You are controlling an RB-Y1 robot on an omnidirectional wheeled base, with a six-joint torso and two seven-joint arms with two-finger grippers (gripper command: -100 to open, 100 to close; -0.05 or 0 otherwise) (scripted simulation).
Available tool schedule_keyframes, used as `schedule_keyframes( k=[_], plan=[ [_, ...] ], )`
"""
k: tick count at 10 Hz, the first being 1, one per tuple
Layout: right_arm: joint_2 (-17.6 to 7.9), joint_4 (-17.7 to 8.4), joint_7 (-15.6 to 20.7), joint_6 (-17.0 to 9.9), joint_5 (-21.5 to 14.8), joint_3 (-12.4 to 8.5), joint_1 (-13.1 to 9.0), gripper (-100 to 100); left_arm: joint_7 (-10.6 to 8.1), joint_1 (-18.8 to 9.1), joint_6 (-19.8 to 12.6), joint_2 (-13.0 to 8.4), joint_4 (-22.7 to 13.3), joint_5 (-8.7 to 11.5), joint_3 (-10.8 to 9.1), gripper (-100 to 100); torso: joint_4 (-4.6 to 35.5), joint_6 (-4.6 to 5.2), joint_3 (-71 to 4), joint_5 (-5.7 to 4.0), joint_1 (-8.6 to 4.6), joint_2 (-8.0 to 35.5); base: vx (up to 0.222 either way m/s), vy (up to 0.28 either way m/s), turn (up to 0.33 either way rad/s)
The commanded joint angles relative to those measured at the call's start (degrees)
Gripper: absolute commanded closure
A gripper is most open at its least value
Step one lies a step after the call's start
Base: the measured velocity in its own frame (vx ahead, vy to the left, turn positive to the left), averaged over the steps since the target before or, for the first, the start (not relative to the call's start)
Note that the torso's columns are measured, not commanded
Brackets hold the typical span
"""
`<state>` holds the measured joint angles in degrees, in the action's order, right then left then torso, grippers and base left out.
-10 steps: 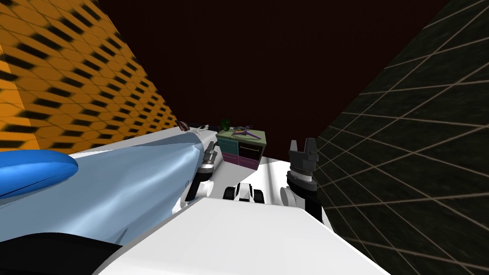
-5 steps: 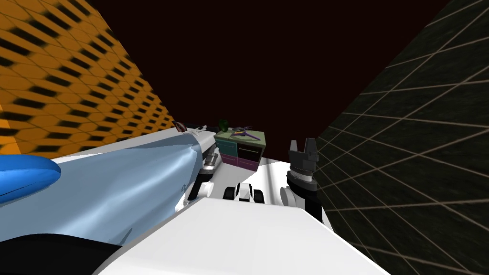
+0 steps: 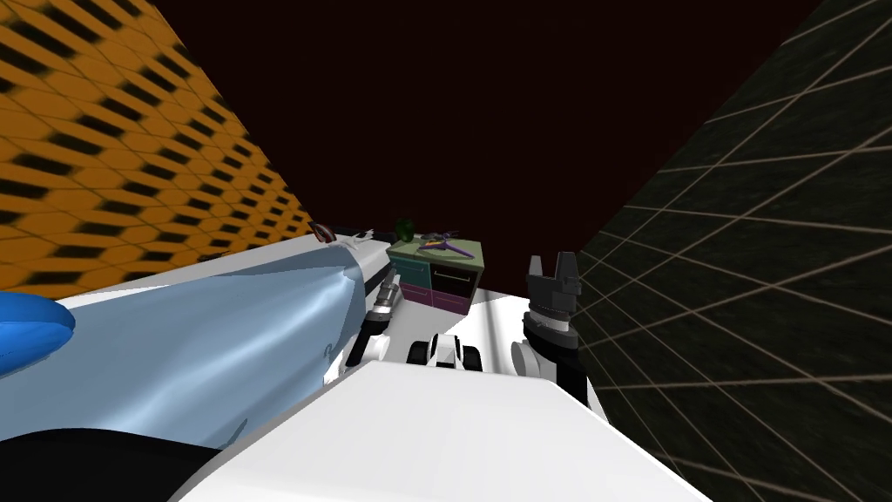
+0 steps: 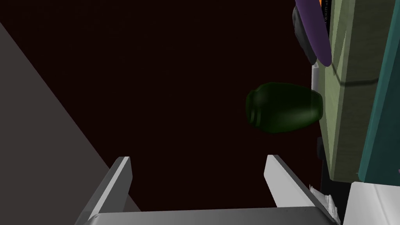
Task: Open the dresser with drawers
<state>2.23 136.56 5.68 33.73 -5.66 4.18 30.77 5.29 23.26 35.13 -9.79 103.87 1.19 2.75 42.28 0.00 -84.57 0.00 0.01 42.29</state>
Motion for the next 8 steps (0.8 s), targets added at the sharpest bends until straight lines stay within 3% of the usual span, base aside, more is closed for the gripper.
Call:
schedule_keyframes(
  k=[1,8],
  plan=[
    [0.0,0.0,0.0,0.0,0.0,0.0,0.0,0,-0.06,-0.7,2.0,-0.6,-3.7,-0.1,0.01,-100,0.0,0.01,0.0,-0.01,-0.04,0.0,0.067,-0.013,-0.015],
    [0.0,0.0,0.0,0.0,0.0,0.0,0.0,0,-0.14,-3.2,9.2,-1.7,-15.6,-0.4,0.18,-100,0.0,0.00,0.0,0.00,0.00,0.0,0.070,-0.009,-0.028]
  ],
)
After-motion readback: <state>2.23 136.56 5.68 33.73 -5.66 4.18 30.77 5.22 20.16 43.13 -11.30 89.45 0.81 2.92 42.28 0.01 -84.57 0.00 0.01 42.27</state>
